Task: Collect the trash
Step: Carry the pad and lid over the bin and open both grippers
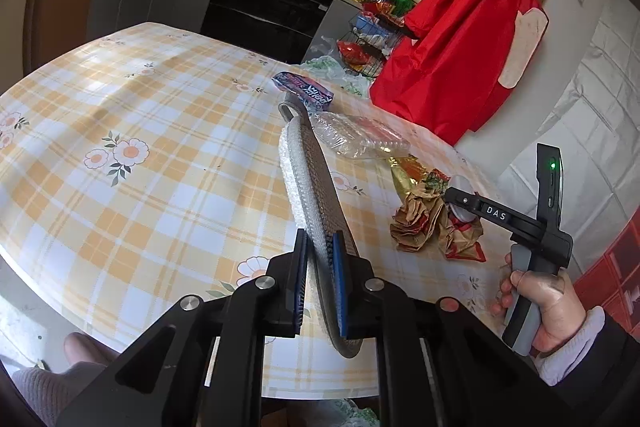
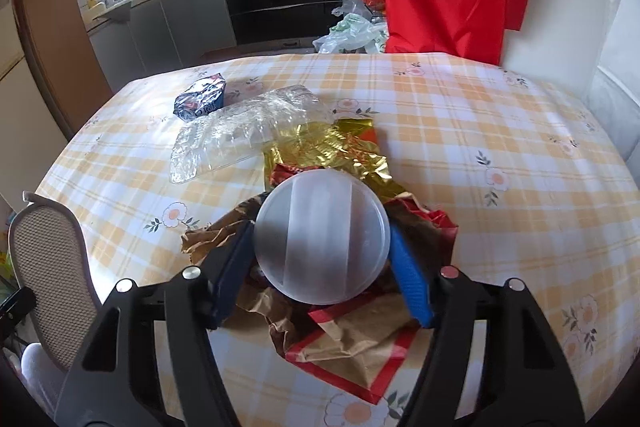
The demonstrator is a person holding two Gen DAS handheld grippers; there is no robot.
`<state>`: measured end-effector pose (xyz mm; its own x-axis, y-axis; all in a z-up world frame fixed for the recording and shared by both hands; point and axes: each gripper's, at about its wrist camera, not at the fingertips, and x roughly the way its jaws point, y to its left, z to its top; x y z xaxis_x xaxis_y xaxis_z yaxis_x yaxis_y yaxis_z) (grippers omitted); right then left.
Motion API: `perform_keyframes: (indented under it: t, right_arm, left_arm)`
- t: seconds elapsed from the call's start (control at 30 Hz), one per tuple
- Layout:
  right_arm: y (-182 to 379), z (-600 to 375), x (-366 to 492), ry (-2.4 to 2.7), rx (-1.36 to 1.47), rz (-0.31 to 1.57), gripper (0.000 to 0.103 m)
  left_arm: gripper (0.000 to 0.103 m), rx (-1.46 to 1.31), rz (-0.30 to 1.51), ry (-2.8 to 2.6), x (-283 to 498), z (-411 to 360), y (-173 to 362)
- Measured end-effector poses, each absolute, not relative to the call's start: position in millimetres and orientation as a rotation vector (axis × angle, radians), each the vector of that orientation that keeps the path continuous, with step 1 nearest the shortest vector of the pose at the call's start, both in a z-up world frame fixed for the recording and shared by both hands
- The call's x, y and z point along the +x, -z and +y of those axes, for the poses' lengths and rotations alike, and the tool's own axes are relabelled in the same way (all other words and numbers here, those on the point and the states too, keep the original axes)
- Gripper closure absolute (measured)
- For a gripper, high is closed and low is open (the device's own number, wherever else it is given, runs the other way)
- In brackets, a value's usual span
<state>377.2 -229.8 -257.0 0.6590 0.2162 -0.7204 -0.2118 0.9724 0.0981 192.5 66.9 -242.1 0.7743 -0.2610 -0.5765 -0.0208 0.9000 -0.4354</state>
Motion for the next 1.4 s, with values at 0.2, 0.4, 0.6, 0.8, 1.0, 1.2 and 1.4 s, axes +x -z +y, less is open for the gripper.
perform_keyframes:
  t: [0.2, 0.4, 0.6, 0.8, 1.0, 1.2, 1.4]
  right_arm:
    - [239, -237, 347, -0.259, 0.051, 0.763, 0.036]
    - [218, -240, 306, -0.308, 0.102, 0.713, 0.036]
    - [199, -238, 256, -0.350, 0.111, 0.673, 0.036]
    - [188, -235, 207, -0.393, 0.099, 0.658, 0.036]
    - [190, -227, 165, -0.447, 0.083, 0.670, 0.036]
    - [194, -220, 134, -0.488, 0.056, 0.689, 0.036]
    - [194, -215, 114, -0.536, 0.036, 0.707, 0.036]
  left_arm:
    - [0.091, -0.434, 0.657, 0.148, 182, 67, 232]
    - [0.091, -0.413, 0.630, 0.156, 162, 64, 215]
    - [0.091, -0.401, 0.607, 0.158, 140, 62, 202]
    - [0.091, -0.388, 0.583, 0.155, 115, 63, 188]
    - [0.091, -0.377, 0.562, 0.146, 89, 65, 179]
    - [0.091, -0.367, 0.553, 0.143, 66, 65, 175]
    - [0.091, -0.361, 0.548, 0.134, 49, 68, 171]
